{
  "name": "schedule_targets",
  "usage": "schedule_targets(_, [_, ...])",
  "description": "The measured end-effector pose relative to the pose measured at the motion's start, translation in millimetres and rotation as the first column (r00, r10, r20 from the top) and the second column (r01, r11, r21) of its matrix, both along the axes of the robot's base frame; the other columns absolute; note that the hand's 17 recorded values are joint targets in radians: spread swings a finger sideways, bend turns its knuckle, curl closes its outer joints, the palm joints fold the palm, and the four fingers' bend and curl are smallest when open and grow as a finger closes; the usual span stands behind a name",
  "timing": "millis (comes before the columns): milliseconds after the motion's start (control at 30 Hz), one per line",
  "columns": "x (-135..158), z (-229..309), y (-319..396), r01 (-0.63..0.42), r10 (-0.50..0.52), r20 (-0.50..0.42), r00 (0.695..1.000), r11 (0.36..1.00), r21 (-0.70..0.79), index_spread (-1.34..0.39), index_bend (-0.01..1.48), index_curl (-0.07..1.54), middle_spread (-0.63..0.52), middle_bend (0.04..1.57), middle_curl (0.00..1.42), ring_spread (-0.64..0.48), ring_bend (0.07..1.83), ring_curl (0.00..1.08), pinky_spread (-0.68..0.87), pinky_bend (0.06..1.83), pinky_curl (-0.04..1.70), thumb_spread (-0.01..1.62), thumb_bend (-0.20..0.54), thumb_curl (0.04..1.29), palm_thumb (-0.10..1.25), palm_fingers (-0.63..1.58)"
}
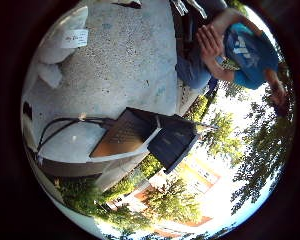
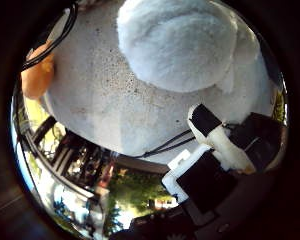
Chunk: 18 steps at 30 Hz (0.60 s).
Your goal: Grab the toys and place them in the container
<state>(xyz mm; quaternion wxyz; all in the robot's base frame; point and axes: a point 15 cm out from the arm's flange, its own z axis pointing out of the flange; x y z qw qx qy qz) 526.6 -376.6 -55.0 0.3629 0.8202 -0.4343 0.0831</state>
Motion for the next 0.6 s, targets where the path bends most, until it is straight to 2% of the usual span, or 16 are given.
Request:
schedule_targets(133, [2, -2, 1, -0.01, 0.01, 0.01, 1.0, 1.0, 0.008, -0.24, 0.17, 0.25, -0.06, 0.26, 0.4, 0.14, 0.42, 0.37, 0.39, 0.36, 0.26, 1.04, -0.024, 0.35, 0.79, 0.4])
schedule_targets(200, [6, -7, 4, -0.026, 0.026, 0.026, 0.999, 0.999, 0.026, -0.26, 0.15, 0.24, -0.08, 0.33, 0.44, 0.12, 0.51, 0.4, 0.36, 0.36, 0.26, 1.04, -0.025, 0.36, 0.79, 0.51])
schedule_targets(300, [-5, -13, -2, -0.022, 0.021, 0.027, 0.999, 0.998, 0.051, -0.33, 0.08, 0.17, -0.12, 0.51, 0.53, 0.08, 0.77, 0.5, 0.3, 0.38, 0.28, 1.03, -0.024, 0.36, 0.82, 0.6])
schedule_targets(400, [-22, -23, -5, -0.017, 0.014, 0.038, 0.999, 0.995, 0.094, -0.4, 0.16, 0.12, -0.17, 0.64, 0.63, 0.04, 0.98, 0.6, 0.26, 0.41, 0.29, 1.02, -0.024, 0.38, 0.84, 0.66])
schedule_targets(467, [-26, -25, 0, -0.033, 0.026, 0.063, 0.998, 0.991, 0.127, -0.47, 0.21, 0.1, -0.21, 0.71, 0.7, 0.01, 1.1, 0.66, 0.26, 0.5, 0.32, 1.01, -0.028, 0.39, 0.84, 0.77])
schedule_targets(533, [-29, -23, 8, -0.056, 0.042, 0.092, 0.995, 0.986, 0.16, -0.54, 0.28, 0.08, -0.24, 0.77, 0.77, -0.01, 1.17, 0.71, 0.26, 0.68, 0.39, 1.0, -0.026, 0.4, 0.85, 0.93])
schedule_targets(600, [-33, -16, 14, -0.07, 0.049, 0.115, 0.992, 0.981, 0.182, -0.59, 0.32, 0.07, -0.26, 0.8, 0.81, -0.03, 1.19, 0.73, 0.27, 0.82, 0.44, 0.99, -0.027, 0.42, 0.86, 0.99])
